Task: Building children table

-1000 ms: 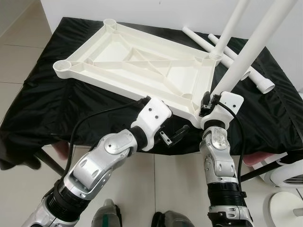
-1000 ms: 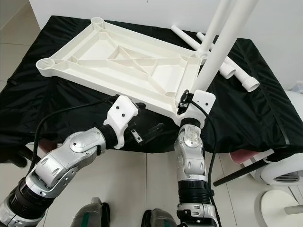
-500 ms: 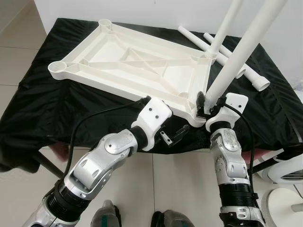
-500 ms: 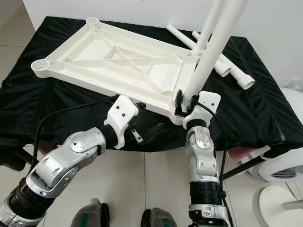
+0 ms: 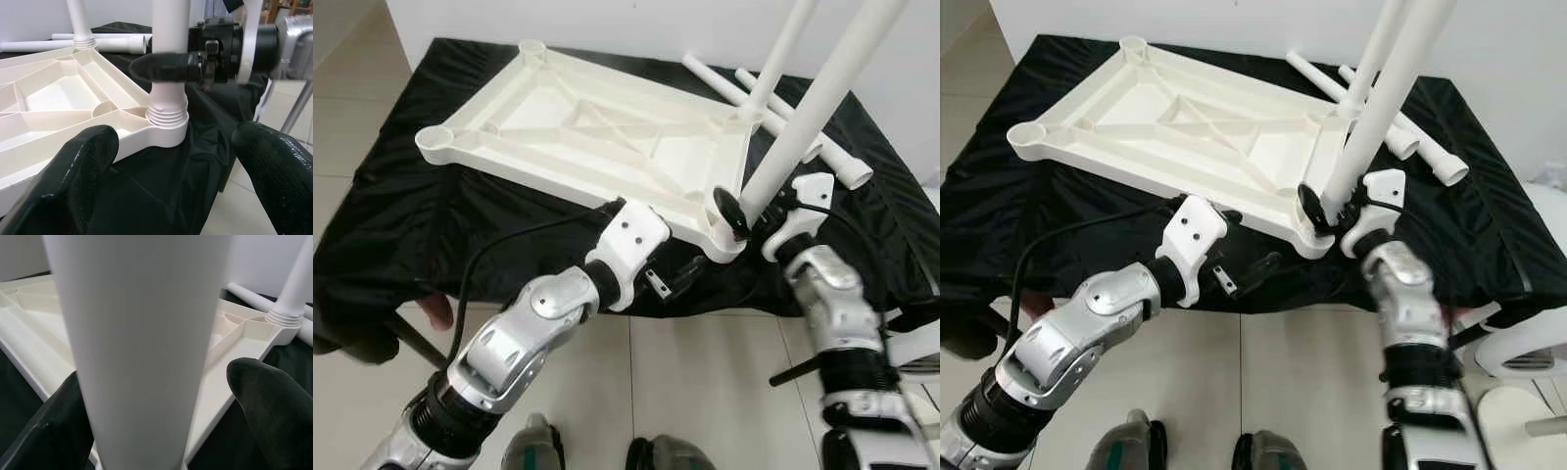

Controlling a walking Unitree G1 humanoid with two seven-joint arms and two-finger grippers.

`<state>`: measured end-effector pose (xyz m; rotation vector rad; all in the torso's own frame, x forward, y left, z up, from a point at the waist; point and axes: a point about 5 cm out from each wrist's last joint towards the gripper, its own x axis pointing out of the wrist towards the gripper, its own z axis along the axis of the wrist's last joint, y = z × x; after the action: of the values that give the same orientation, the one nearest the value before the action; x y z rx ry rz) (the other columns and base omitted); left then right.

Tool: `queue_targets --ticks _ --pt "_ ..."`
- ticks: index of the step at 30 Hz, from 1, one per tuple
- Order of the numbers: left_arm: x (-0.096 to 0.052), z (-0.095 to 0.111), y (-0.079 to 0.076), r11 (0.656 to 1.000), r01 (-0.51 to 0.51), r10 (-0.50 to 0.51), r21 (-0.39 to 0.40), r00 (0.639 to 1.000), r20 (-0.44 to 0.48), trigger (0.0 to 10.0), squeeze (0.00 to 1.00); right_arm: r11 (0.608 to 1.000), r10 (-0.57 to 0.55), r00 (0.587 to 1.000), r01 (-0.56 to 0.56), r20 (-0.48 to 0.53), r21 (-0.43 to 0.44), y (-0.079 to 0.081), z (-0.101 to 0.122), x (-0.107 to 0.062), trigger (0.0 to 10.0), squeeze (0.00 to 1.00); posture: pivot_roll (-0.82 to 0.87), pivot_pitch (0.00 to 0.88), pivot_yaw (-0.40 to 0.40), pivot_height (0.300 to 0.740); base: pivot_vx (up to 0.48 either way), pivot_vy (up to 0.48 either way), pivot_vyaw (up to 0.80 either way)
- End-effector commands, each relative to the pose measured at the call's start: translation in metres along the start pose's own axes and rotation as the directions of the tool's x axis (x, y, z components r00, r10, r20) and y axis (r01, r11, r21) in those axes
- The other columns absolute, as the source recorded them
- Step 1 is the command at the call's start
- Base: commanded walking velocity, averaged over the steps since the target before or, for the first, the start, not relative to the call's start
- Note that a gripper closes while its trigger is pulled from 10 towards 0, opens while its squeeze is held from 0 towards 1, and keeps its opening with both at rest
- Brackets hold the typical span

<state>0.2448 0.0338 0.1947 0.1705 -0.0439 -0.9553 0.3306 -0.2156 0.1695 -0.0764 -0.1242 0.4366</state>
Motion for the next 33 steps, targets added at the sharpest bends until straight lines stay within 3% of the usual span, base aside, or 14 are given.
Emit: queue_targets --ticks 1,3,15,16,19,20,25,26,27,28,29,33 --pt "-0.001 0.002 -0.006 0.996 0.092 -0.092 0.000 0.996 0.005 10.0 0.00 0.997 0.082 0.996 -0.082 -0.031 0.006 -0.002 -0.005 -0.003 10.0 0.00 0.07 0.072 -0.089 0.740 0.000 0.000 0.00" --pt "-0.001 0.002 -0.006 0.996 0.091 -0.091 0.001 0.996 0.004 10.0 0.00 0.990 0.138 0.988 -0.138 -0.062 0.003 -0.006 -0.007 -0.007 10.0 0.00 0.07 0.070 -0.088 0.740 0.000 0.000 0.00" --pt "-0.002 0.002 -0.007 0.995 0.097 -0.097 0.001 0.995 0.002 10.0 0.00 0.974 0.227 0.971 -0.228 -0.078 -0.007 -0.012 -0.007 -0.009 10.0 0.00 0.07 0.063 -0.081 0.740 0.000 0.000 0.00" --pt "-0.002 0.002 -0.007 0.995 0.099 -0.099 0.002 0.995 0.002 10.0 0.00 0.973 0.230 0.971 -0.231 -0.059 -0.016 -0.013 -0.006 -0.007 8.9 0.00 0.07 0.060 -0.079 0.740 0.000 0.000 0.00" --pt "-0.001 0.002 -0.007 0.995 0.099 -0.099 0.002 0.995 0.002 10.0 0.00 0.974 0.225 0.973 -0.226 -0.054 -0.015 -0.014 -0.007 -0.005 9.3 0.00 0.07 0.059 -0.078 0.740 0.000 0.000 0.00" --pt "-0.001 0.002 -0.007 0.995 0.100 -0.100 0.002 0.995 0.002 10.0 0.00 0.976 0.217 0.975 -0.219 -0.051 -0.021 -0.014 -0.007 -0.005 10.0 0.00 0.07 0.058 -0.077 0.740 0.000 0.000 0.00" --pt "-0.001 0.002 -0.007 0.995 0.103 -0.103 0.003 0.995 0.000 10.0 0.00 0.979 0.202 0.978 -0.204 -0.050 -0.026 -0.015 -0.009 -0.003 10.0 0.00 0.07 0.059 -0.075 0.740 0.000 0.000 0.00" --pt "-0.002 0.002 -0.007 0.995 0.104 -0.104 0.002 0.995 0.000 10.0 0.00 0.978 0.204 0.978 -0.205 -0.053 -0.026 -0.015 -0.009 -0.003 4.6 0.00 0.07 0.062 -0.074 0.740 0.000 0.000 0.00" --pt "-0.002 0.002 -0.007 0.995 0.104 -0.104 0.003 0.995 -0.001 10.0 0.00 0.978 0.205 0.977 -0.206 -0.055 -0.019 -0.015 -0.010 -0.003 2.1 0.00 0.07 0.064 -0.074 0.740 0.000 0.000 0.00" --pt "-0.002 0.002 -0.007 0.995 0.104 -0.104 0.003 0.995 -0.001 10.0 0.00 0.978 0.205 0.977 -0.206 -0.055 -0.019 -0.015 -0.010 -0.003 2.1 0.00 0.07 0.064 -0.074 0.740 0.000 0.000 0.00" --pt "-0.002 0.002 -0.007 0.995 0.104 -0.104 0.003 0.995 -0.002 10.0 0.00 0.977 0.212 0.976 -0.212 -0.056 -0.009 -0.015 -0.011 -0.003 0.0 0.00 0.07 0.067 -0.074 0.740 0.000 0.000 0.00" --pt "-0.003 0.002 -0.007 0.995 0.102 -0.102 0.002 0.995 -0.005 10.0 0.00 0.974 0.227 0.972 -0.227 -0.054 -0.001 -0.015 -0.012 -0.005 0.0 0.00 0.07 0.075 -0.074 0.740 0.000 0.000 0.00"
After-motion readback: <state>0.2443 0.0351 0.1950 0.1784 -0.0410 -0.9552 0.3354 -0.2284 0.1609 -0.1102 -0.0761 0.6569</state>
